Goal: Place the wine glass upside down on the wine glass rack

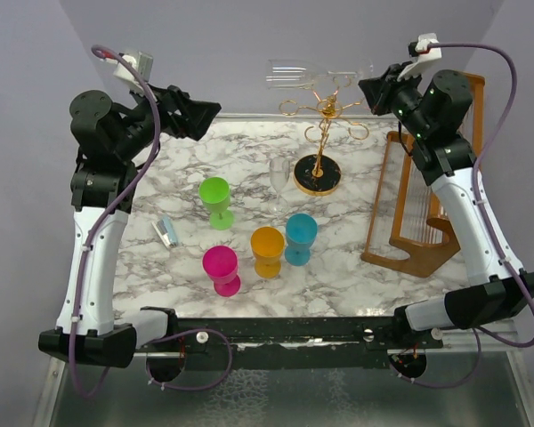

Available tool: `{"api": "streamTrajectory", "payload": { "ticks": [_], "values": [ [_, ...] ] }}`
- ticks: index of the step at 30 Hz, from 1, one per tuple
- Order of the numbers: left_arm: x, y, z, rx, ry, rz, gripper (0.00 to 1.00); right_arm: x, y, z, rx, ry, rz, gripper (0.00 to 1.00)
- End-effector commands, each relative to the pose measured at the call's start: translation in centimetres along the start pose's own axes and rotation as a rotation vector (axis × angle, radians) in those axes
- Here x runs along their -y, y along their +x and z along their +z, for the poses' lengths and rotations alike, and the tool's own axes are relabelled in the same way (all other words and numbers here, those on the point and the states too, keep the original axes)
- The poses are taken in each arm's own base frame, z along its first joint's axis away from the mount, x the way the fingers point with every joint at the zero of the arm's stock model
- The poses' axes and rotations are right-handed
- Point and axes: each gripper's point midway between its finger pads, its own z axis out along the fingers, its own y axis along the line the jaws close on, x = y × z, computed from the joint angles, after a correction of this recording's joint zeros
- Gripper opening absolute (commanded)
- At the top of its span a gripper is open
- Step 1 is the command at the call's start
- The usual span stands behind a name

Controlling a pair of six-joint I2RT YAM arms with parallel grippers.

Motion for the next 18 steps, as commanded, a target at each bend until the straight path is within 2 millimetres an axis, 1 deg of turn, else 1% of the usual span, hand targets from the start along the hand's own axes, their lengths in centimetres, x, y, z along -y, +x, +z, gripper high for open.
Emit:
{"api": "streamTrajectory", "payload": {
  "ticks": [1,5,9,12,13,18],
  "values": [
    [-0.7,-0.1,-1.4,-0.004,-0.071,0.112,0.91,4.8,-6.4,-2.1,0.175,0.288,-0.235,0.01],
    [-0.8,0.6,-1.8,-0.02,-0.074,0.134,0.9,6.3,-9.3,-3.2,0.222,0.397,-0.374,0.01],
    [-0.6,0.9,-1.8,-0.023,-0.063,0.137,0.89,8.0,-11.7,-4.3,0.255,0.52,-0.518,0.01],
    [-0.6,0.9,-1.9,-0.024,-0.059,0.137,0.89,9.4,-12.9,-4.9,0.258,0.616,-0.641,0.01],
    [-0.5,0.9,-1.9,-0.023,-0.059,0.14,0.89,9.8,-13.6,-5.3,0.275,0.656,-0.677,0.01],
    [-0.7,1.3,-1.8,-0.029,-0.057,0.144,0.89,11.9,-14.8,-6.1,0.244,0.818,-0.866,0.01]
  ]
}}
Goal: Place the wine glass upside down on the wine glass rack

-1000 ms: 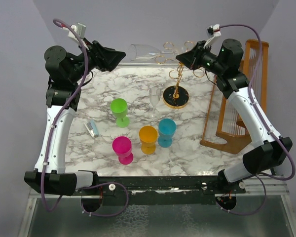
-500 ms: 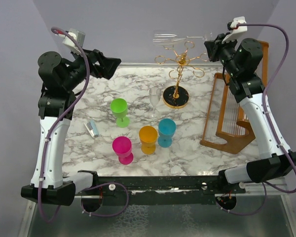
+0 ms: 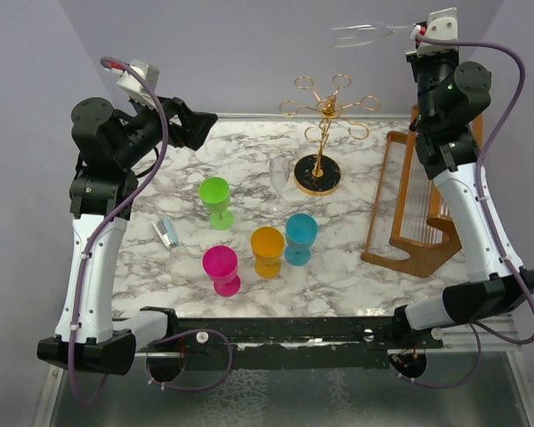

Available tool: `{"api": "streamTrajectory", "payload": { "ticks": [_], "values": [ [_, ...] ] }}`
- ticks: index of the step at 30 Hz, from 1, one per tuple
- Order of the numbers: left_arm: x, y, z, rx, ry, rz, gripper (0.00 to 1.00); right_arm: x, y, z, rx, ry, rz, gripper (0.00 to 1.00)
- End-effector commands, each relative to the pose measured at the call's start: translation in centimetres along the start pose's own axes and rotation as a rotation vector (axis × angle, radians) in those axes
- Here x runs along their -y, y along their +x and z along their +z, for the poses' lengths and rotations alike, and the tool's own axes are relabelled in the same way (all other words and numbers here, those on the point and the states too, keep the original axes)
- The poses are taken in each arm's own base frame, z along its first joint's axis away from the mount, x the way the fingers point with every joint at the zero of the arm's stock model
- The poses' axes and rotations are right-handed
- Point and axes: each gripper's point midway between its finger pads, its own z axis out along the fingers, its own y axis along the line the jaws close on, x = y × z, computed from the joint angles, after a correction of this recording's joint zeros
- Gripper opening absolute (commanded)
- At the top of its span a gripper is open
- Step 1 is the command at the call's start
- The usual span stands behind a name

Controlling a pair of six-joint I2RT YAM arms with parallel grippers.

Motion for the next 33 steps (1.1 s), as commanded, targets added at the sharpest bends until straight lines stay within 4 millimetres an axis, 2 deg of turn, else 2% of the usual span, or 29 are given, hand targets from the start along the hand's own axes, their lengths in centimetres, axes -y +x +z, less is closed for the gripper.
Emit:
{"api": "streamTrajectory", "payload": {
  "ticks": [1,4,9,14,25,33],
  "values": [
    [0.3,-0.4,-0.4,0.019,0.003,0.033,0.88,4.5,-0.7,0.9,0.003,0.227,-0.25,0.01],
    [0.4,-0.3,-0.3,0.019,0.011,0.033,0.88,5.0,-0.2,1.7,-0.015,0.276,-0.372,0.01],
    [0.5,-0.2,-0.3,0.017,0.018,0.031,0.88,4.0,2.0,3.4,-0.071,0.282,-0.583,0.01],
    [0.4,0.0,-0.2,0.011,0.021,0.033,0.88,1.5,4.9,5.2,-0.092,0.234,-0.779,0.01],
    [0.6,0.0,-0.3,0.009,0.031,0.044,0.88,-5.8,9.6,7.7,-0.025,-0.098,-1.017,0.01],
    [0.4,0.3,0.2,0.003,0.033,0.033,0.87,-9.4,11.0,7.8,0.027,-0.301,-1.083,0.01]
  ]
}}
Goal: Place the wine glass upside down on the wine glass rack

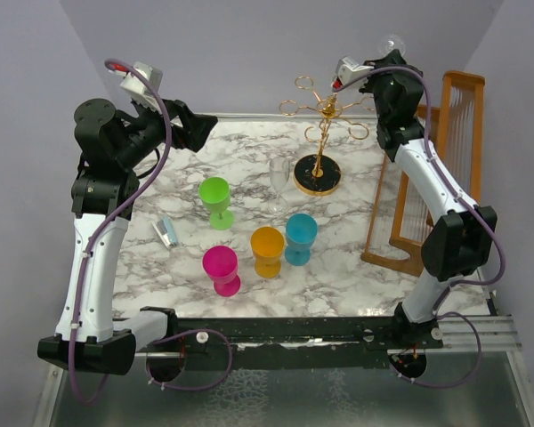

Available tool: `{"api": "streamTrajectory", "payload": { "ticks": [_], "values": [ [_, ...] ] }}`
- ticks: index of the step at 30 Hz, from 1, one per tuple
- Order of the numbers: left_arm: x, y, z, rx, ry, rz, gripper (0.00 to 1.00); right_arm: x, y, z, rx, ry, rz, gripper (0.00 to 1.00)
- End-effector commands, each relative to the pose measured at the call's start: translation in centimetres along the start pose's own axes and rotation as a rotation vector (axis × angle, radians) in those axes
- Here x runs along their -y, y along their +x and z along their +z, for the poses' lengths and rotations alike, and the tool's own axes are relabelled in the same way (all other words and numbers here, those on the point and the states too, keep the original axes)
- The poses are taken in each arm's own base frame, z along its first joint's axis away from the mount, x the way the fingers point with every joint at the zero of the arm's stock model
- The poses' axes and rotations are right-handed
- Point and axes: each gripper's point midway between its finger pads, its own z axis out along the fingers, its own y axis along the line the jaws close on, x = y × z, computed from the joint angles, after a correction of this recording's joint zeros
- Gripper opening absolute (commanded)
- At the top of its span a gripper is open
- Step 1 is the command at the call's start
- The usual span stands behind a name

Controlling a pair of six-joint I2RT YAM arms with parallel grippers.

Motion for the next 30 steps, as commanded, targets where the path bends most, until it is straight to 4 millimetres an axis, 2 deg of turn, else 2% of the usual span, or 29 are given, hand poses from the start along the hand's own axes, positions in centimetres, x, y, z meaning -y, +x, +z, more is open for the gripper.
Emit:
{"api": "streamTrajectory", "payload": {
  "ticks": [1,16,30],
  "values": [
    [0.7,-0.5,0.0,0.02,0.035,0.02,0.87,-0.6,-1.9,0.8,0.119,-0.063,-0.089,0.01],
    [0.5,-0.2,0.1,0.015,0.034,0.017,0.87,-3.5,-4.4,0.6,0.267,-0.205,-0.105,0.01],
    [0.6,0.0,0.1,0.013,0.036,0.011,0.87,-4.2,-6.3,0.1,0.369,-0.277,-0.019,0.01]
  ]
}}
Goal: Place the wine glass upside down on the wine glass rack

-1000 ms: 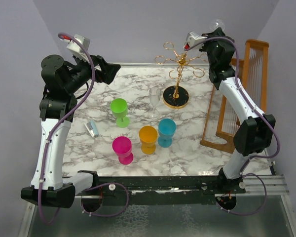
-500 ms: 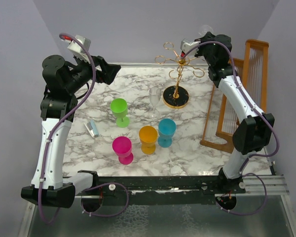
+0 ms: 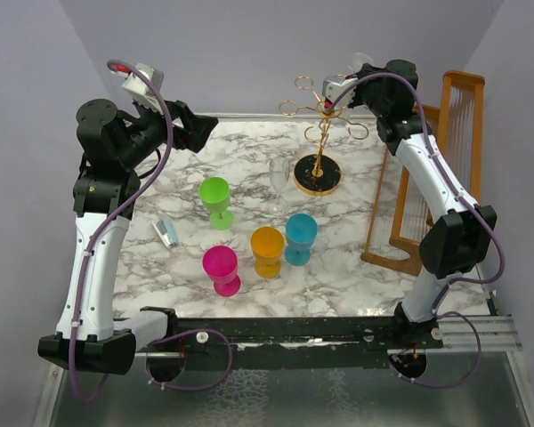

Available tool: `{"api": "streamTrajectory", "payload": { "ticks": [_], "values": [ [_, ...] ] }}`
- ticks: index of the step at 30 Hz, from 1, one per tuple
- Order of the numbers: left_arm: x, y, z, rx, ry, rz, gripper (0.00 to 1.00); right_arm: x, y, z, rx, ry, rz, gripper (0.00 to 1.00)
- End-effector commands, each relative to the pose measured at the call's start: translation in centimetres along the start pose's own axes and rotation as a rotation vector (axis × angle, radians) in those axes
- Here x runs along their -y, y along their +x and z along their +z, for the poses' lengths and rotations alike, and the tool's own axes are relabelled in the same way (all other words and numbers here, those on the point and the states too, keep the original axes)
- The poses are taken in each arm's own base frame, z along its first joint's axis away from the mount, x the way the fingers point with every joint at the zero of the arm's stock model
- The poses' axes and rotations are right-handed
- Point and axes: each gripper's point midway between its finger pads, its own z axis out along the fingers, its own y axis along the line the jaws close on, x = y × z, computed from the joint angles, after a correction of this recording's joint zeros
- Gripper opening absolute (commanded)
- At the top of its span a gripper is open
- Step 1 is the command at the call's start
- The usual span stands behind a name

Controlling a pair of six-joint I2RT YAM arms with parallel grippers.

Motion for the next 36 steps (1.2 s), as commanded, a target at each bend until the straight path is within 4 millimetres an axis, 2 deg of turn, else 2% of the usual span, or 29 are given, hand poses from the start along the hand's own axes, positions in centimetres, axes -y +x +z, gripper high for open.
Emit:
{"api": "streamTrajectory", "payload": {
  "ticks": [1,10,20,29,36],
  "values": [
    [0.6,-0.6,-0.1,0.023,0.029,0.016,0.87,1.4,-0.8,-0.1,0.059,0.024,0.038,0.01],
    [0.6,-0.6,0.0,0.023,0.03,0.013,0.87,0.8,-1.4,0.6,0.095,0.01,0.088,0.01],
    [0.4,-0.4,0.1,0.02,0.028,0.008,0.87,0.3,-1.2,1.1,0.09,0.003,0.021,0.01],
    [0.2,-0.3,0.2,0.021,0.022,-0.004,0.87,-0.6,-2.8,1.5,0.184,-0.064,-0.087,0.01],
    [-0.2,-0.3,0.2,0.023,0.013,-0.007,0.87,-0.1,-3.9,1.9,0.244,-0.079,-0.115,0.01]
  ]
}}
